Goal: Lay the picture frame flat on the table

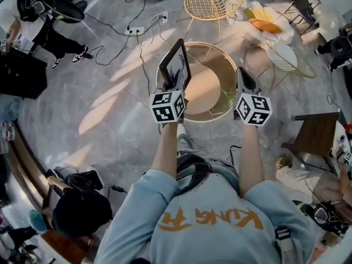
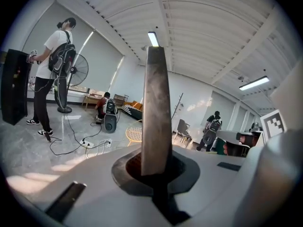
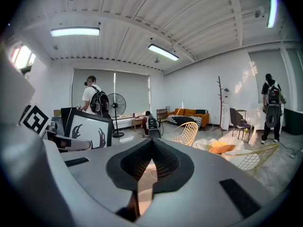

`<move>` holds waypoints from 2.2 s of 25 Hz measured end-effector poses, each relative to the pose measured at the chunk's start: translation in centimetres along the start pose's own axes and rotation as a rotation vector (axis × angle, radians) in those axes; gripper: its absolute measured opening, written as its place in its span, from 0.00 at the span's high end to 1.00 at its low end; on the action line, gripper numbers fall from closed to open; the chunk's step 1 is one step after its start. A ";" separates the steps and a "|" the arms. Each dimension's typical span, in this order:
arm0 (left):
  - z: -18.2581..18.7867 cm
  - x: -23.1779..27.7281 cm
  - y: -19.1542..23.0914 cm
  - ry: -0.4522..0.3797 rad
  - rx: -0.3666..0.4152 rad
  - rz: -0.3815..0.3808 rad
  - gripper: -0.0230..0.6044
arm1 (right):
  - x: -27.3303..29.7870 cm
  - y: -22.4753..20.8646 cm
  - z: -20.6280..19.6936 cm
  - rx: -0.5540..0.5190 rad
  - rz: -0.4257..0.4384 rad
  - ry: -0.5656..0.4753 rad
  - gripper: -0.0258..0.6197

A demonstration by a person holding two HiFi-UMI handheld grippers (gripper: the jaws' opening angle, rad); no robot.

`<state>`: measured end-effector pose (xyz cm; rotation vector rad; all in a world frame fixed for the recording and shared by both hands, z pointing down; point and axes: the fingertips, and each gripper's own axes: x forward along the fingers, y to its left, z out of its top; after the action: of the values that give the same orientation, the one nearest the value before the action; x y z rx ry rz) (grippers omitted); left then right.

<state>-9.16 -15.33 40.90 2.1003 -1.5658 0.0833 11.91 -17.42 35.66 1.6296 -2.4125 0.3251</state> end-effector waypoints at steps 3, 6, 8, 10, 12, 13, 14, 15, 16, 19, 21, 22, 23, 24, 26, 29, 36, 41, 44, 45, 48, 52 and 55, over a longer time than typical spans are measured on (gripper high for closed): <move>-1.3 2.7 -0.2 0.061 0.007 -0.018 0.92 | 1.8 -1.4 -1.6 0.035 -0.014 0.028 0.96; -5.0 4.5 -0.9 0.144 -0.006 -0.023 0.92 | 2.2 -3.1 -5.1 0.075 -0.019 0.081 0.96; -7.6 5.5 -1.3 0.200 -0.021 -0.023 0.92 | 2.5 -4.3 -7.7 0.109 -0.026 0.125 0.96; -9.9 6.5 -1.2 0.240 -0.049 -0.007 0.92 | 3.4 -5.1 -9.9 0.123 -0.016 0.169 0.96; -12.3 7.2 -0.8 0.274 -0.083 0.018 0.92 | 4.2 -5.6 -12.0 0.128 0.004 0.208 0.96; -13.5 7.3 -0.7 0.292 -0.101 0.032 0.92 | 4.4 -5.8 -13.1 0.131 0.013 0.229 0.96; -14.7 7.3 -0.5 0.309 -0.117 0.044 0.92 | 4.5 -6.0 -14.1 0.133 0.021 0.250 0.96; -15.7 7.4 -0.3 0.324 -0.131 0.054 0.92 | 4.7 -6.0 -14.9 0.132 0.029 0.268 0.96; -16.5 7.5 0.0 0.335 -0.141 0.061 0.92 | 5.0 -6.0 -15.7 0.129 0.039 0.284 0.96; -18.8 8.7 0.9 0.360 -0.156 0.061 0.92 | 6.6 -5.6 -18.1 0.111 0.074 0.319 0.96; -20.6 9.7 1.2 0.386 -0.164 0.052 0.92 | 7.5 -5.4 -20.0 0.112 0.091 0.343 0.96; -21.4 10.1 1.3 0.401 -0.163 0.045 0.92 | 7.7 -5.3 -21.1 0.118 0.097 0.356 0.96; -22.1 10.5 1.3 0.415 -0.160 0.037 0.92 | 7.9 -5.1 -22.0 0.127 0.104 0.368 0.96; -22.8 10.8 1.3 0.427 -0.156 0.029 0.92 | 8.1 -4.9 -22.9 0.137 0.112 0.378 0.96; -24.3 11.2 1.6 0.448 -0.154 0.020 0.92 | 8.3 -4.4 -24.7 0.152 0.131 0.395 0.96; -26.5 11.8 2.6 0.474 -0.152 0.016 0.92 | 8.9 -3.5 -27.4 0.156 0.148 0.424 0.96; -31.0 12.1 4.3 0.531 -0.136 -0.027 0.92 | 9.7 -2.2 -32.8 0.166 0.144 0.466 0.96; -33.1 12.6 5.4 0.540 -0.137 -0.054 0.92 | 10.5 -1.0 -35.9 0.166 0.152 0.480 0.96; -34.1 13.1 5.8 0.543 -0.134 -0.075 0.92 | 10.8 -0.7 -37.6 0.172 0.146 0.488 0.96; -34.4 13.4 6.0 0.546 -0.133 -0.082 0.92 | 10.9 -0.8 -38.2 0.174 0.142 0.490 0.96; -35.2 14.0 6.8 0.557 -0.154 -0.096 0.92 | 11.2 -0.9 -39.9 0.180 0.131 0.502 0.96; -35.6 15.3 7.6 0.549 -0.224 -0.154 0.92 | 11.6 -0.7 -41.4 0.206 0.120 0.515 0.96; -36.0 16.9 7.8 0.538 -0.301 -0.201 0.92 | 12.2 -0.7 -42.1 0.219 0.121 0.519 0.96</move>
<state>-1.61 -16.14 80.72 1.7904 -0.9790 0.2958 10.24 -15.84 79.46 1.2684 -2.1276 0.9341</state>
